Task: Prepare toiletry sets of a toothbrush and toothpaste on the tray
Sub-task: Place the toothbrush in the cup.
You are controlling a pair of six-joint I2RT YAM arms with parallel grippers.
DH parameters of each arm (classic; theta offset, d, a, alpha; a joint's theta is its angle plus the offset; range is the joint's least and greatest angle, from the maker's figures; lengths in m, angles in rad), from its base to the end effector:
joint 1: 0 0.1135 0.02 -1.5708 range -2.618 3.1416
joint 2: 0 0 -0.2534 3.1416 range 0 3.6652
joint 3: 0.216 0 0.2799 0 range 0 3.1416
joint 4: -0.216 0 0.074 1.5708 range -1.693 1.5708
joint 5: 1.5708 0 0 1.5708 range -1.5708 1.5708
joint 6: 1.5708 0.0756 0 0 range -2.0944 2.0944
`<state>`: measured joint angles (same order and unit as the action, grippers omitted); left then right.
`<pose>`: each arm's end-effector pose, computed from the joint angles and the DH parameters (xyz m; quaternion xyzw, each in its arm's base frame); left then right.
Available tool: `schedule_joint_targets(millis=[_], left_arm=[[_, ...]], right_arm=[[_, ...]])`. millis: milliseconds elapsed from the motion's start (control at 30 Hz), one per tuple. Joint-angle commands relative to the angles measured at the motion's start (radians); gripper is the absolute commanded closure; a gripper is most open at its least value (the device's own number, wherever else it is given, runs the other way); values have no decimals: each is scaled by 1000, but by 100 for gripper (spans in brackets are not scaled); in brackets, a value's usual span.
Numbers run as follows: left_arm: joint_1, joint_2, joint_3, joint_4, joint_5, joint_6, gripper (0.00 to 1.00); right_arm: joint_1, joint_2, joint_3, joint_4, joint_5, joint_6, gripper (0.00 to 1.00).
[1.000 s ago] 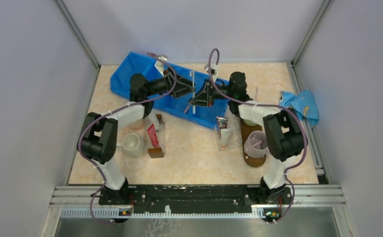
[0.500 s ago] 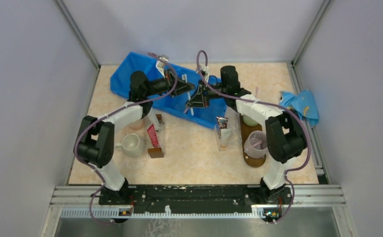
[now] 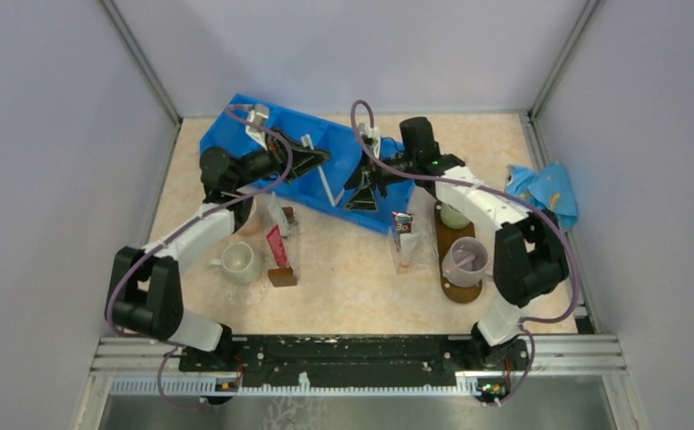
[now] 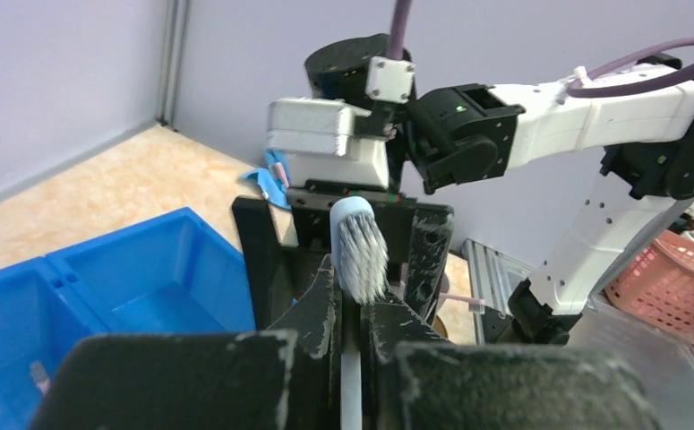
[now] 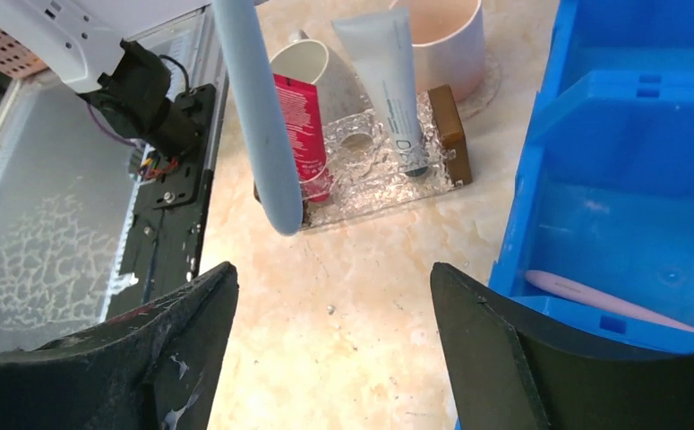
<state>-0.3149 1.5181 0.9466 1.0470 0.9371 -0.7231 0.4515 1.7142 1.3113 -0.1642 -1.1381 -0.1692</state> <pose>0.3373 -0.1740 0.3235 0.2834 0.5331 -0.5820 0.5448 0.3483 0.2452 0.2555 -0.4724 0.6241 0.5247 0.3348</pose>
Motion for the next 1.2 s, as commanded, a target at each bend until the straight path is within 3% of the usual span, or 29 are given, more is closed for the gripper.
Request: schedule_joint_targets(millis=[0, 167, 367, 500, 667, 833, 967, 1167], left_arm=[[13, -166, -52, -166, -105, 152, 100], [11, -414, -140, -482, -498, 346, 100], [10, -710, -327, -540, -902, 392, 100], [10, -789, -383, -551, -1113, 453, 100], [10, -799, -408, -555, -1338, 498, 100], [13, -697, -431, -498, -1514, 503, 100], [30, -561, -450, -371, -1569, 513, 100], [79, -435, -422, -363, -1569, 485, 100]], right_arm=[[2, -165, 37, -124, 19, -174, 21], [-14, -278, 0, -136, 44, -203, 21], [-47, -432, -184, 130, 12, -30, 17], [-48, -459, -265, 292, -23, 94, 15], [-47, -473, -295, 337, 10, 126, 16], [-43, -501, -320, 361, 43, 125, 16], [-41, -495, -323, 368, 40, 129, 17], [-32, -486, -329, 378, 36, 130, 17]])
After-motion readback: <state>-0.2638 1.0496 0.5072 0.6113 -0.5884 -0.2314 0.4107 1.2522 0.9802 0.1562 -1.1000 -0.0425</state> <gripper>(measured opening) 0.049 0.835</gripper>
